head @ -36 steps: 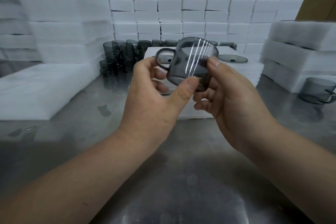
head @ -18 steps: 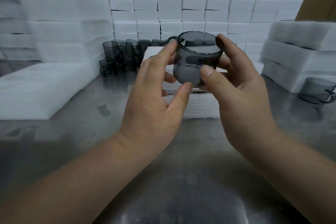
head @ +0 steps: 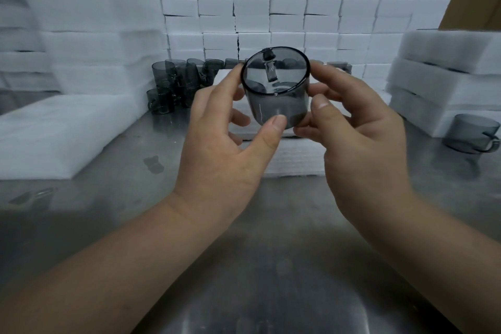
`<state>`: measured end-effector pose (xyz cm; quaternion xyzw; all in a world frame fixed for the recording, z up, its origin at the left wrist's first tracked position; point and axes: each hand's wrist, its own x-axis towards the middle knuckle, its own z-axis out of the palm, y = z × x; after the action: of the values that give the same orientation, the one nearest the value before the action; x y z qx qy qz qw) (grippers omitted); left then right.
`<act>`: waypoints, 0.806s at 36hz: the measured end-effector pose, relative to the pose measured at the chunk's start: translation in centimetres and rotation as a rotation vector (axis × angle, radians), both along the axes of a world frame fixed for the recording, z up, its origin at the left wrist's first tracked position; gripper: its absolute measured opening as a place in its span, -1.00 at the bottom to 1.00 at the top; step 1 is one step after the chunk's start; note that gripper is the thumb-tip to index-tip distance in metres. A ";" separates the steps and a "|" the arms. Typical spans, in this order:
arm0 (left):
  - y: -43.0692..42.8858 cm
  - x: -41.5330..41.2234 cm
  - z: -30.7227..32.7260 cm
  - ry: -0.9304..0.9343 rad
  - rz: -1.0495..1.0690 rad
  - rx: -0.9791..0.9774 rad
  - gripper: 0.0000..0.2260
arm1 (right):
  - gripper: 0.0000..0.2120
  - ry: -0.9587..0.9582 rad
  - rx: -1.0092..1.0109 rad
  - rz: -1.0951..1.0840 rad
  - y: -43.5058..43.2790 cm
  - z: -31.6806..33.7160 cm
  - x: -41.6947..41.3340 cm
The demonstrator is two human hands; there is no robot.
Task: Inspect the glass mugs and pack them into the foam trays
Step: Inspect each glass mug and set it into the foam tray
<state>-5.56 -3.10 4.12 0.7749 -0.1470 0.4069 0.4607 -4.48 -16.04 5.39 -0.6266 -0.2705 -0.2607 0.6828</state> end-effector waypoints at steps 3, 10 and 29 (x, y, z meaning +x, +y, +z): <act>-0.1 -0.1 0.1 0.016 -0.003 -0.013 -0.35 | -0.69 -0.012 -0.017 -0.009 0.1 0.0 0.0; -0.3 -0.1 0.3 0.043 -0.096 -0.134 -0.43 | -0.62 -0.039 -0.040 0.012 0.2 0.0 -0.1; 0.1 0.5 -0.1 0.050 -0.211 -0.258 -0.68 | -0.61 -0.166 -0.162 -0.035 0.5 -0.2 -0.4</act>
<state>-5.06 -2.98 4.04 0.6995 -0.1624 0.3524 0.6000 -4.87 -15.53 5.24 -0.6607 -0.3353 -0.3009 0.6005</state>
